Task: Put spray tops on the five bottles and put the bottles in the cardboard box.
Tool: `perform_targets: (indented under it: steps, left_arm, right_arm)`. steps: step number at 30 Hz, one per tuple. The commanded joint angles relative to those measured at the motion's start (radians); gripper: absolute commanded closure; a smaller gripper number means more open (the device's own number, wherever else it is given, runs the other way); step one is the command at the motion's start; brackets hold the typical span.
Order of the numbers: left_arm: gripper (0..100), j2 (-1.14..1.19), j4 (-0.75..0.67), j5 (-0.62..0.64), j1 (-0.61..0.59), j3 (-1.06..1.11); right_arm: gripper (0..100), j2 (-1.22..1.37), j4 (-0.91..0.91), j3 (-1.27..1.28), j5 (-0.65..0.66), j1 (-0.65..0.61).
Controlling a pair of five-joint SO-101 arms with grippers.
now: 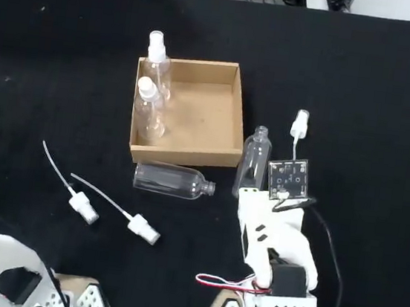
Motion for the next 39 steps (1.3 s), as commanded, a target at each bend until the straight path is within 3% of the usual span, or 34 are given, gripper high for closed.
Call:
perform_targets:
  steps: [1,7,15,19,25,31,37,39]
  left_arm:
    - [64,-0.011,-0.009,-0.101,-0.042,-0.016]
    - [66,-0.011,-0.009,-0.095,-0.028,0.035]
    - [97,-0.031,0.003,-0.071,0.022,0.16]
    - [97,-0.115,0.069,0.052,0.024,0.168]
    - [97,-0.262,0.281,0.066,0.044,0.17]
    - [96,-0.319,0.319,0.149,0.099,0.251]
    - [72,-0.327,0.319,0.204,0.156,0.283]
    - [71,-0.327,0.319,0.199,0.162,0.277]
  right_arm:
    - [85.4,-0.091,-0.005,-0.007,0.003,0.012]
    - [85.4,-0.091,-0.005,-0.007,0.003,0.014]
    - [85.4,-0.091,-0.005,-0.007,0.003,0.014]
    - [85.4,-0.091,-0.005,-0.007,0.003,0.014]
    - [85.4,-0.091,-0.005,-0.007,0.003,0.012]
    - [85.4,-0.091,-0.005,-0.007,0.003,0.012]
    - [85.4,-0.097,0.017,-0.007,0.005,0.011]
    - [85.4,-0.097,0.017,-0.007,0.005,0.011]
